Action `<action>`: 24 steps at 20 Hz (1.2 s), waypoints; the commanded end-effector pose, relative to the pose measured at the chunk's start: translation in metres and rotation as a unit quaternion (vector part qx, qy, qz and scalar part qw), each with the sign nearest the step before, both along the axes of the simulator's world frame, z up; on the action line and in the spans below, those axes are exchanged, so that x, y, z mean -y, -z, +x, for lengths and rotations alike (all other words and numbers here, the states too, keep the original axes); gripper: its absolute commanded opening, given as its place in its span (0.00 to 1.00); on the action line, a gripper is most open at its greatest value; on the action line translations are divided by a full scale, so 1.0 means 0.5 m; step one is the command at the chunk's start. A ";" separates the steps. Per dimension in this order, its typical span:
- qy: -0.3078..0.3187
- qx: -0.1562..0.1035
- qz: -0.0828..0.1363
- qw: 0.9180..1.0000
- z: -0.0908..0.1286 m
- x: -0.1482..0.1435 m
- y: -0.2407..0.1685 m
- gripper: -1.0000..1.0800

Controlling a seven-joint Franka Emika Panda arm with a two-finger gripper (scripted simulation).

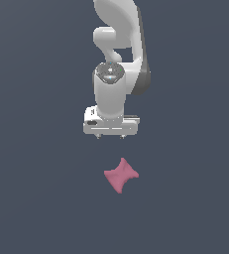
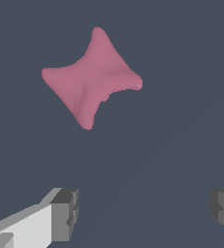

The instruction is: Pick up the object and move it to a goal position.

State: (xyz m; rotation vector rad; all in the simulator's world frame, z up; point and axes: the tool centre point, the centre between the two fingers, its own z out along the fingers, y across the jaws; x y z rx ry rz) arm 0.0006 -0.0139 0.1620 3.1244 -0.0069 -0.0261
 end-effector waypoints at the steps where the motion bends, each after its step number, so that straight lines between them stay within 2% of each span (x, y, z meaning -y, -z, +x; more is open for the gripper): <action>1: 0.000 0.000 0.000 1.000 0.000 0.000 0.000 0.96; 12: -0.041 0.003 -0.007 0.999 0.000 -0.031 -0.005 0.96; 24: -0.018 0.004 -0.005 1.000 0.011 -0.031 0.001 0.96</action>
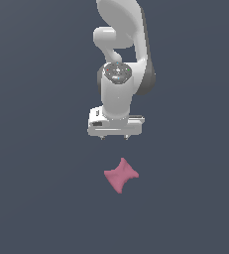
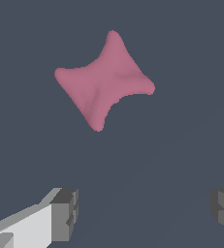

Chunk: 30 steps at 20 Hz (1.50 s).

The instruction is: Pick up the object and move it to a goal position.

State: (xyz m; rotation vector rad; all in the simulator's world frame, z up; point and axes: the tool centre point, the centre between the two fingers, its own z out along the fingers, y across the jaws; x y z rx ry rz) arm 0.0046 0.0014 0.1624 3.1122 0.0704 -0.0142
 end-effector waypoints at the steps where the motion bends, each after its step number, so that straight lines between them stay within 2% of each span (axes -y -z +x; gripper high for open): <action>1: 0.012 0.000 0.001 1.000 0.006 -0.001 0.004 0.96; 9: 0.081 0.002 0.004 0.997 0.043 -0.006 0.024 0.96; 15: 0.160 0.003 0.007 0.987 0.083 -0.014 0.051 0.96; 22: 0.254 0.005 0.010 0.967 0.129 -0.025 0.086 0.96; 30: 0.356 0.007 0.011 0.934 0.176 -0.041 0.129 0.96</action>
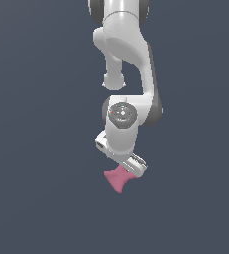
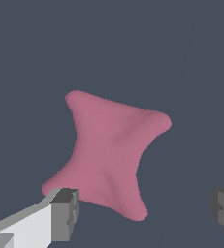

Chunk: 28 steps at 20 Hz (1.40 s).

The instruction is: Pick up the object and move it to a goal position.

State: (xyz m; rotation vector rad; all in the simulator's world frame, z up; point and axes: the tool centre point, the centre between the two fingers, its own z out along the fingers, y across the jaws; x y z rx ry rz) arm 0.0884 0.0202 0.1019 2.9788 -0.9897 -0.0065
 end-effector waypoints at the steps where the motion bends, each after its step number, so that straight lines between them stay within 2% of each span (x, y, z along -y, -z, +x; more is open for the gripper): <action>1: 0.032 0.001 0.000 0.999 0.013 -0.005 0.013 0.96; 13: 0.121 0.002 0.000 0.993 0.048 -0.023 0.053 0.96; 22: 0.127 0.002 0.000 0.992 0.050 -0.025 0.063 0.96; 28: 0.128 0.002 0.000 0.992 0.048 -0.024 0.118 0.96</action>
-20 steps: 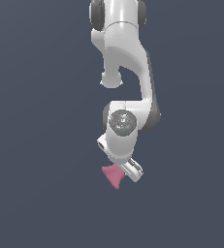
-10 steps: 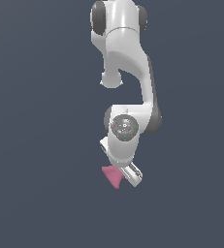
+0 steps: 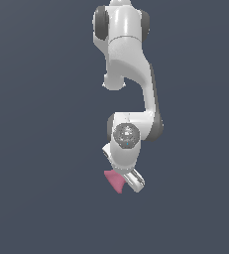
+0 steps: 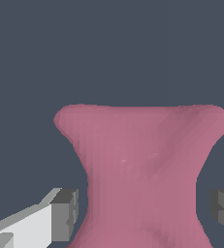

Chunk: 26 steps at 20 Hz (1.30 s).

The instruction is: Pick up the object and move it to a goal position.

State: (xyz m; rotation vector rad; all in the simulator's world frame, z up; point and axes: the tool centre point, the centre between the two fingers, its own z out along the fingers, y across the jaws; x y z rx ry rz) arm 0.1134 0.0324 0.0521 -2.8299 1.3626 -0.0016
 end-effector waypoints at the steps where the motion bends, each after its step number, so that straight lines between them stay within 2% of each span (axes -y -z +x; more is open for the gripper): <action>1: 0.001 -0.001 0.000 1.000 -0.002 0.001 0.029 0.96; 10: 0.001 -0.001 0.000 1.000 0.001 0.000 0.057 0.96; 11: 0.001 -0.001 0.000 1.000 0.001 0.000 0.057 0.00; 26: 0.001 0.001 0.000 1.000 -0.002 -0.008 0.048 0.00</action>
